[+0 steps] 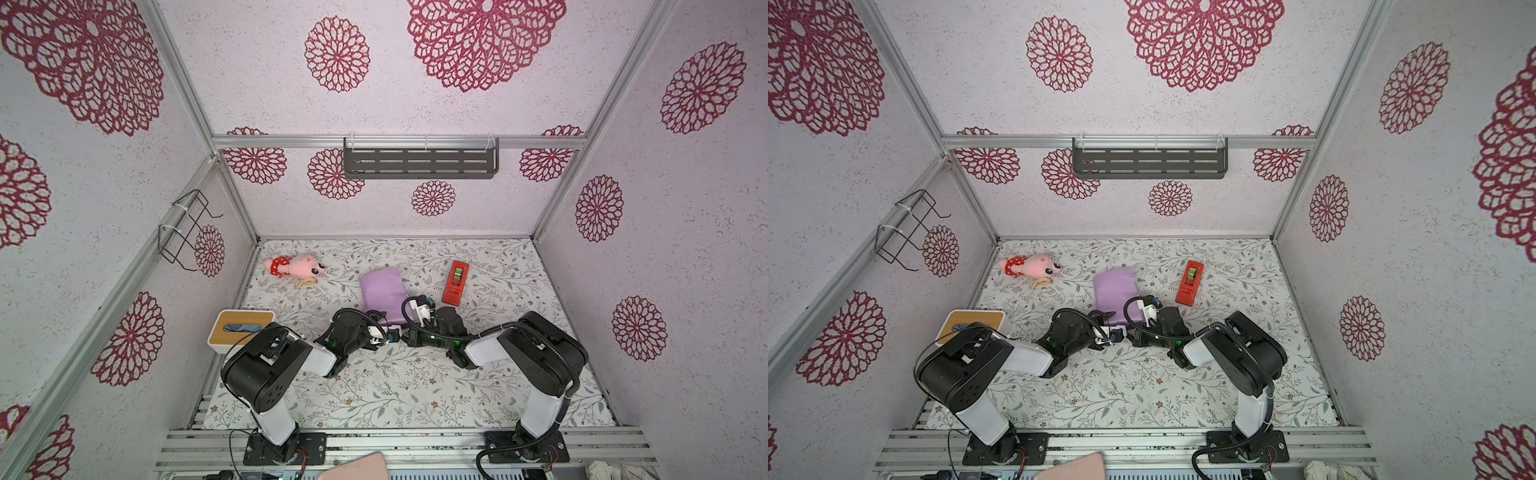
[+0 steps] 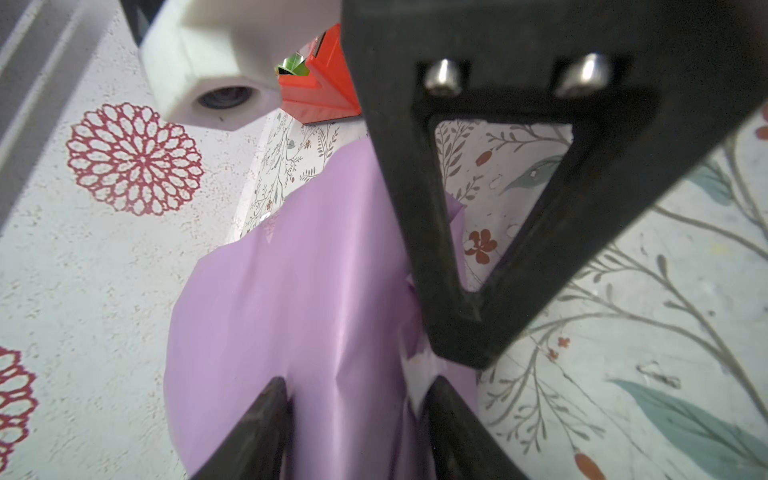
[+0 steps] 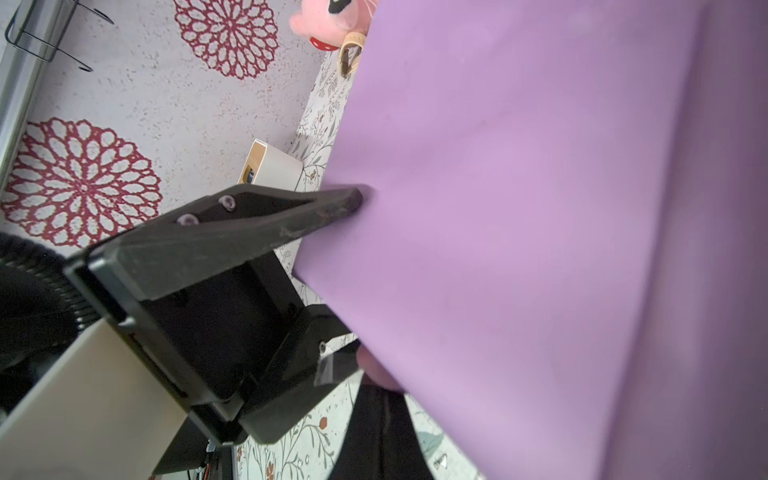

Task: Wrap the gift box in paper

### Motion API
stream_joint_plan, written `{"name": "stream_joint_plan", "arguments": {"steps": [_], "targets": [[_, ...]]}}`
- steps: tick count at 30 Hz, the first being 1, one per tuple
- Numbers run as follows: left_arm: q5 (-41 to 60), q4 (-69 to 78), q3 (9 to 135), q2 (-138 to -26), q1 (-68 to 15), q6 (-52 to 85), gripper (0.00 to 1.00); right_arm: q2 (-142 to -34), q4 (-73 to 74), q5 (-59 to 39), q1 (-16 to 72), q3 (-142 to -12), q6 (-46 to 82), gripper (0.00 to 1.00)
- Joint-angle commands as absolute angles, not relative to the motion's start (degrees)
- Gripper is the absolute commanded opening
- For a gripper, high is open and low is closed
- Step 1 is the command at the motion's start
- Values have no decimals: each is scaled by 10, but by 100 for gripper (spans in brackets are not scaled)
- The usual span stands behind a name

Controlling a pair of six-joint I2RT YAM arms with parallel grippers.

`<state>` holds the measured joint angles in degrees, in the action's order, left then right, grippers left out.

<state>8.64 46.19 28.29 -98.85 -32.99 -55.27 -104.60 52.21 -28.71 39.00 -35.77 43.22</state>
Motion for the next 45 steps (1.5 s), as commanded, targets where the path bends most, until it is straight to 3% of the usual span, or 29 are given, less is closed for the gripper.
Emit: {"name": "stream_joint_plan", "arguments": {"steps": [1, 21, 38, 45], "targets": [[82, 422, 286, -986, -327, -548, 56, -1049, 557, -285, 392, -370, 441, 0], [86, 423, 287, -990, -327, -548, 55, -1057, 573, -277, 390, -378, 451, 0], [86, 419, 290, -990, -327, -548, 53, -939, 514, -283, 391, -302, 446, 0], [85, 419, 290, -989, -327, -547, 54, -971, 517, -295, 391, -337, 440, 0]]}}
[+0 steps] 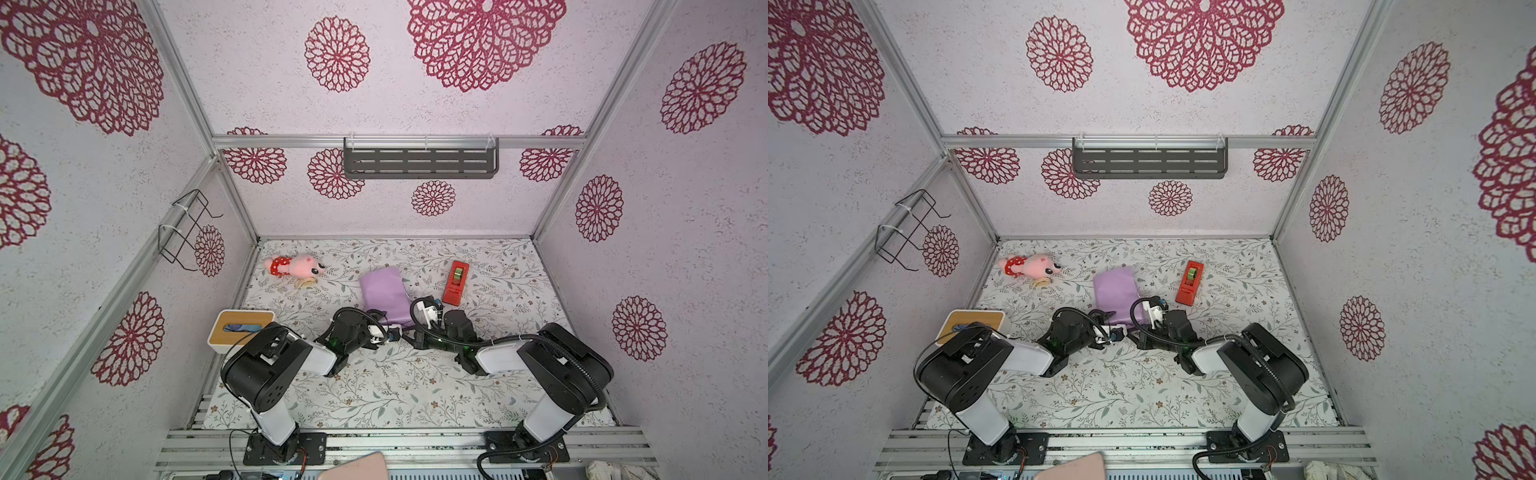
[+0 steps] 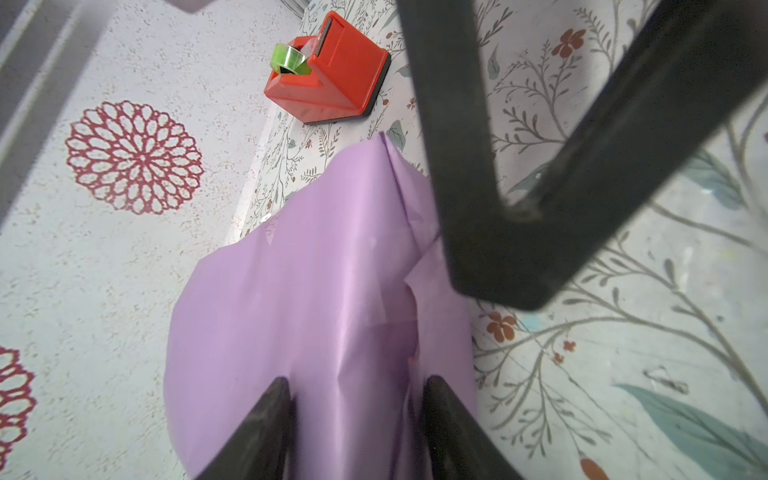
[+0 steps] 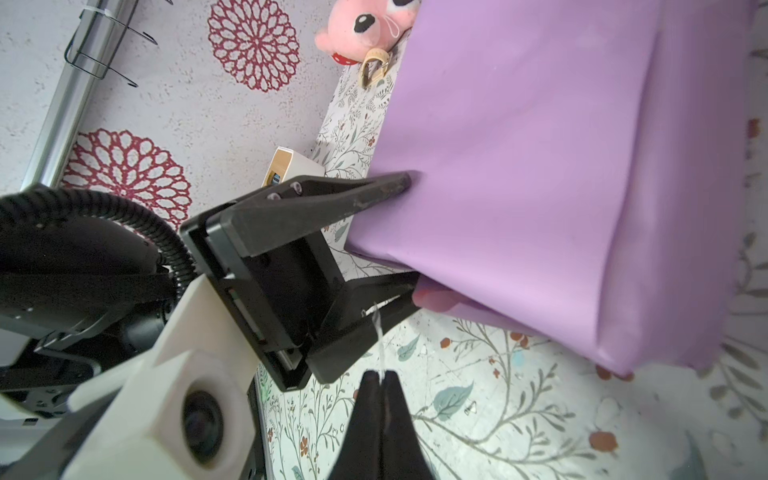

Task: Wrap the gift box in paper

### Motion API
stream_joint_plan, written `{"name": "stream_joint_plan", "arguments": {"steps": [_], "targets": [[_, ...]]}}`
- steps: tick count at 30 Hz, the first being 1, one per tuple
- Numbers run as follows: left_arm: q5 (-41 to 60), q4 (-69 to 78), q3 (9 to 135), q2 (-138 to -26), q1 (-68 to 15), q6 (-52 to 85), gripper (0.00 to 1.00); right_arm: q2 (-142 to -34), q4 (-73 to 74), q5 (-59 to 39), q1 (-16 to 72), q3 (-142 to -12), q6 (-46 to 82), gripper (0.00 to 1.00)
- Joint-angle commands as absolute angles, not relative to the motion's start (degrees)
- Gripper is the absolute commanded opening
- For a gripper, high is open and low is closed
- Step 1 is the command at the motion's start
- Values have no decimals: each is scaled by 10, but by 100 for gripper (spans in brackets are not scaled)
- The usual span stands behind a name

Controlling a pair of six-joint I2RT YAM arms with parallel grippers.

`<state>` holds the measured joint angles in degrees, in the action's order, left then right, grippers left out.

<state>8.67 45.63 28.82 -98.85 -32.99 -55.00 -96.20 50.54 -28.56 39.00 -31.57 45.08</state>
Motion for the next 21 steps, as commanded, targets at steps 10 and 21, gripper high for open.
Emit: {"name": "stream_joint_plan", "arguments": {"steps": [10, 21], "targets": [[87, 418, 289, -988, -327, -546, 53, -1014, 521, -307, 392, -374, 441, 0], [87, 417, 291, -989, -327, -545, 53, -1030, 523, -307, 395, -380, 448, 0]]}}
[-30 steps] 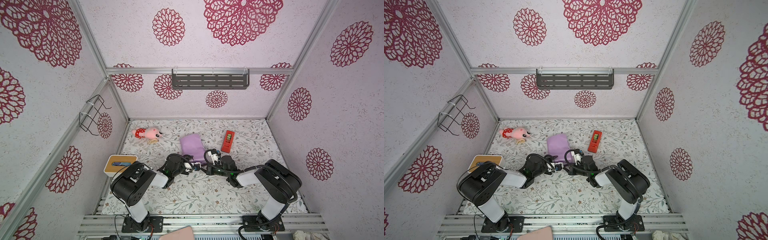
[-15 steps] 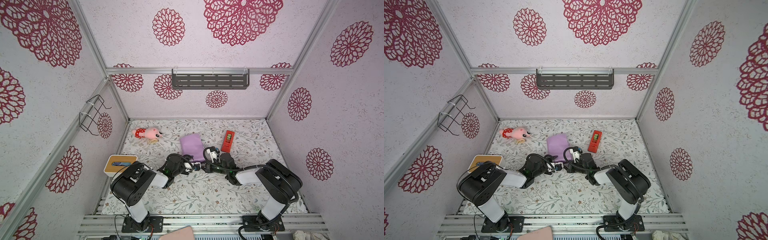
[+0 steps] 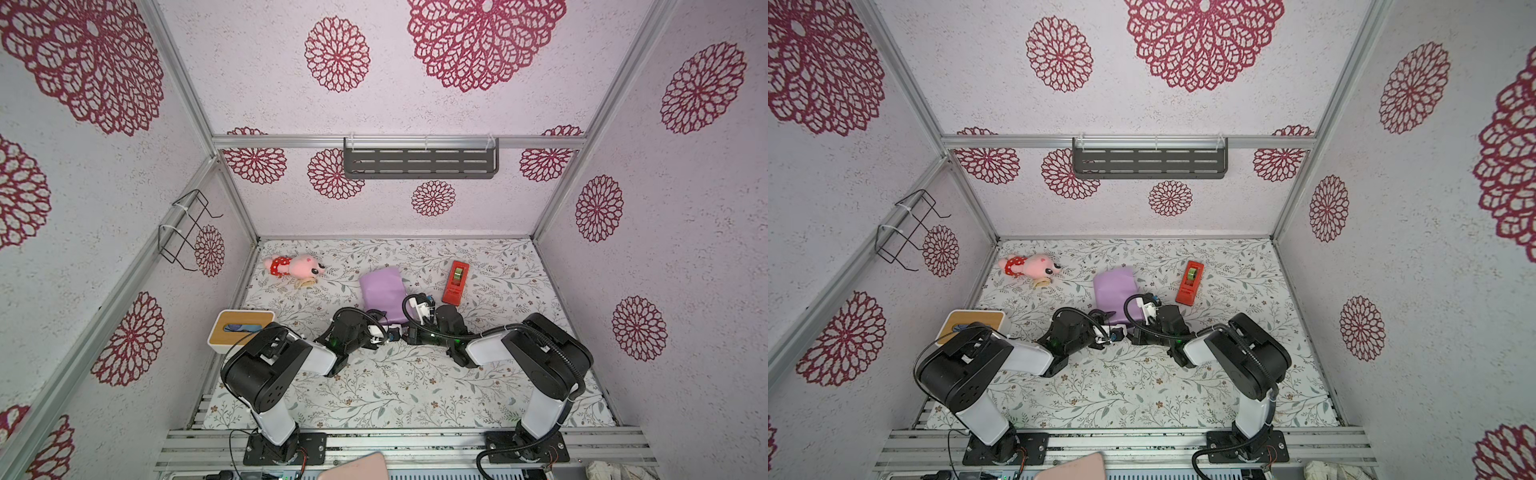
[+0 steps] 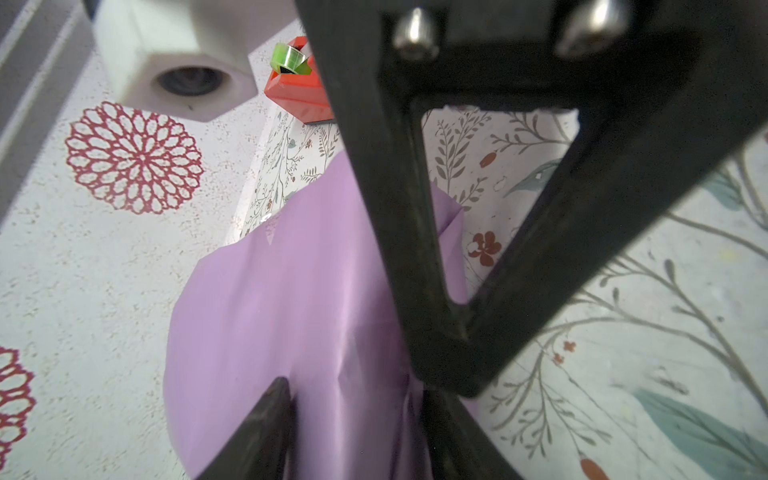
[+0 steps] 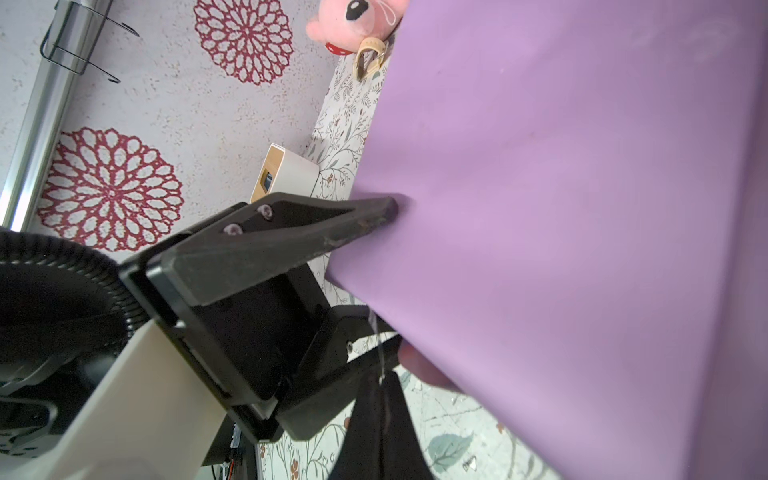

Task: Wrap the gift box in paper

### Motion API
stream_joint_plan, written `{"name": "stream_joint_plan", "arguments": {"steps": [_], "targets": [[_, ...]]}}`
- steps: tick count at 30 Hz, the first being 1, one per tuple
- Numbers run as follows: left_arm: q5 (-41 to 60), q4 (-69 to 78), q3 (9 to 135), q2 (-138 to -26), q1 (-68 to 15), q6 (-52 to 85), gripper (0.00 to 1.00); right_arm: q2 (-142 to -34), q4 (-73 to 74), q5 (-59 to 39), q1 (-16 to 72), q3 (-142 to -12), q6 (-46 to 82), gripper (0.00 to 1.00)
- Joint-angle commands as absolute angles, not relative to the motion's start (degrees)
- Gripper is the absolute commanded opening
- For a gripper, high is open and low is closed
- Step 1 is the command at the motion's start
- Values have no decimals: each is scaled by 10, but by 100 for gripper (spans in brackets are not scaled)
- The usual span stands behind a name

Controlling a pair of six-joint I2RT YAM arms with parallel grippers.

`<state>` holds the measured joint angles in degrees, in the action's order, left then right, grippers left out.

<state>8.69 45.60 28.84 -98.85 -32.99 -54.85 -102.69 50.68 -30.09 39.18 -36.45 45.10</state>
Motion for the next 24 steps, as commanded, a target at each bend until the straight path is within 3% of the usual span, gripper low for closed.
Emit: {"name": "stream_joint_plan", "arguments": {"steps": [1, 24], "targets": [[87, 417, 291, -989, -327, -546, 53, -1032, 522, -306, 395, -381, 447, 0], [89, 417, 292, -989, -328, -542, 53, -1036, 462, -279, 389, -402, 434, 0]]}}
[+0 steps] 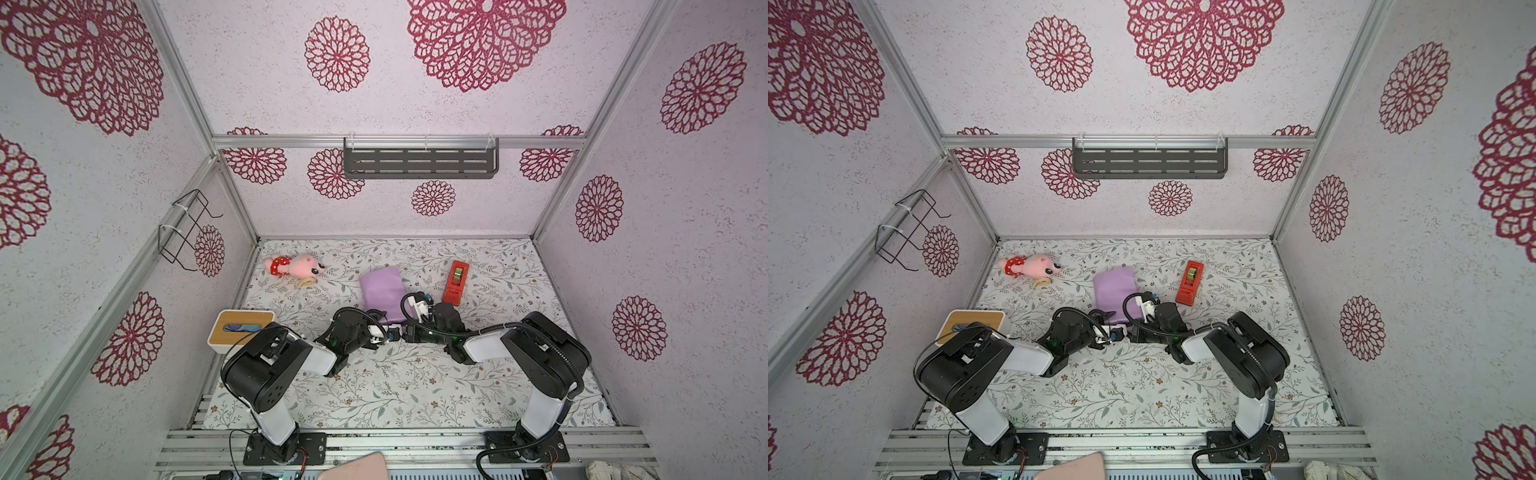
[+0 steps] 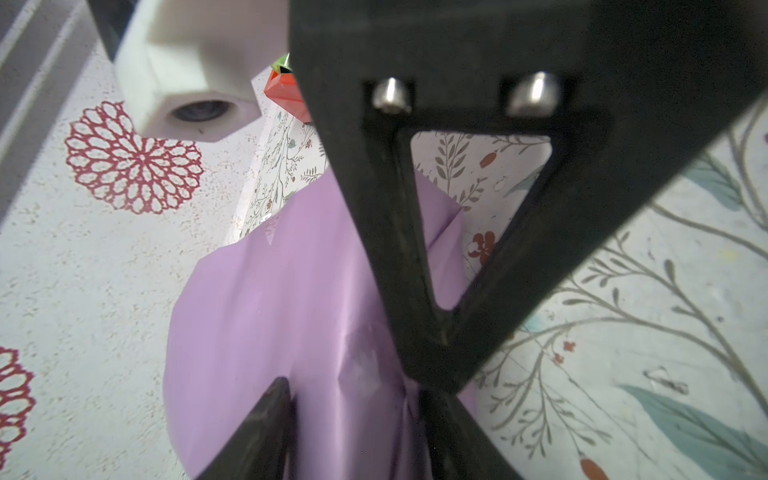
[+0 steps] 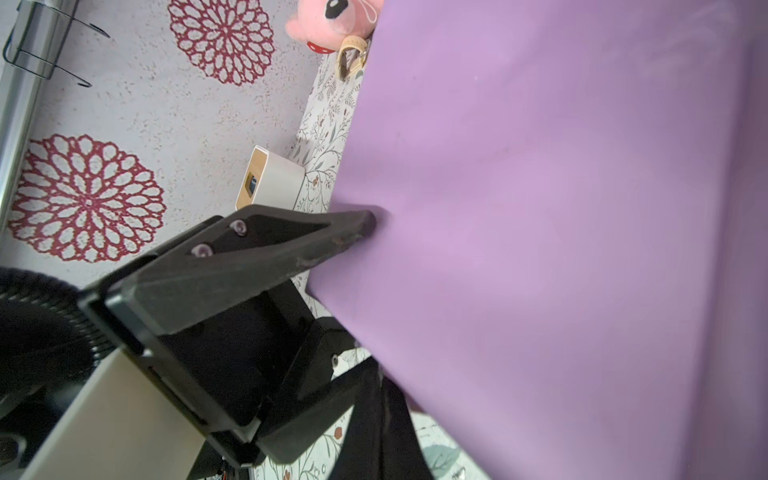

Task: Wrap the gift box in paper

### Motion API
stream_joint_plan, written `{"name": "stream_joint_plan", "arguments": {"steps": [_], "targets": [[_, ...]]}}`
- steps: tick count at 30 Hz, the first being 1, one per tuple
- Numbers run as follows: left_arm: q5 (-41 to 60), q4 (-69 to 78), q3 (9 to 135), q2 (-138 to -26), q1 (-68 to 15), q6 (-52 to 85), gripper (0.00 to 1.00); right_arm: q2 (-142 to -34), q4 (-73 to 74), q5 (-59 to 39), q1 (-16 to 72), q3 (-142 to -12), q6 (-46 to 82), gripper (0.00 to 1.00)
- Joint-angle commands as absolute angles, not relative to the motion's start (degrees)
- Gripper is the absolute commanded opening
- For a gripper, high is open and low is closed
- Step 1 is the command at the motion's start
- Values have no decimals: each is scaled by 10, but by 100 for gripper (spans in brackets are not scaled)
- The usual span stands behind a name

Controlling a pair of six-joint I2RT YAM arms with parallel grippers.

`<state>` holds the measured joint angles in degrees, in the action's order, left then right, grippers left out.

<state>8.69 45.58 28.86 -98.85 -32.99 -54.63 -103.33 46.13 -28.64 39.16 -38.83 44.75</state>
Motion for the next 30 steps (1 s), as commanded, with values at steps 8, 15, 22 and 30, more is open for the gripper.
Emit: {"name": "stream_joint_plan", "arguments": {"steps": [8, 15, 22, 30], "targets": [[89, 417, 293, -990, -328, -542, 53, -1037, 458, -274, 388, -404, 436, 0], [89, 417, 293, -990, -328, -541, 53, -1043, 443, -265, 387, -415, 435, 0], [90, 417, 293, -990, -328, -542, 53, -1049, 421, -256, 385, -427, 433, 0], [91, 417, 294, -991, -328, -541, 53, -1053, 417, -251, 383, -433, 442, 0]]}}
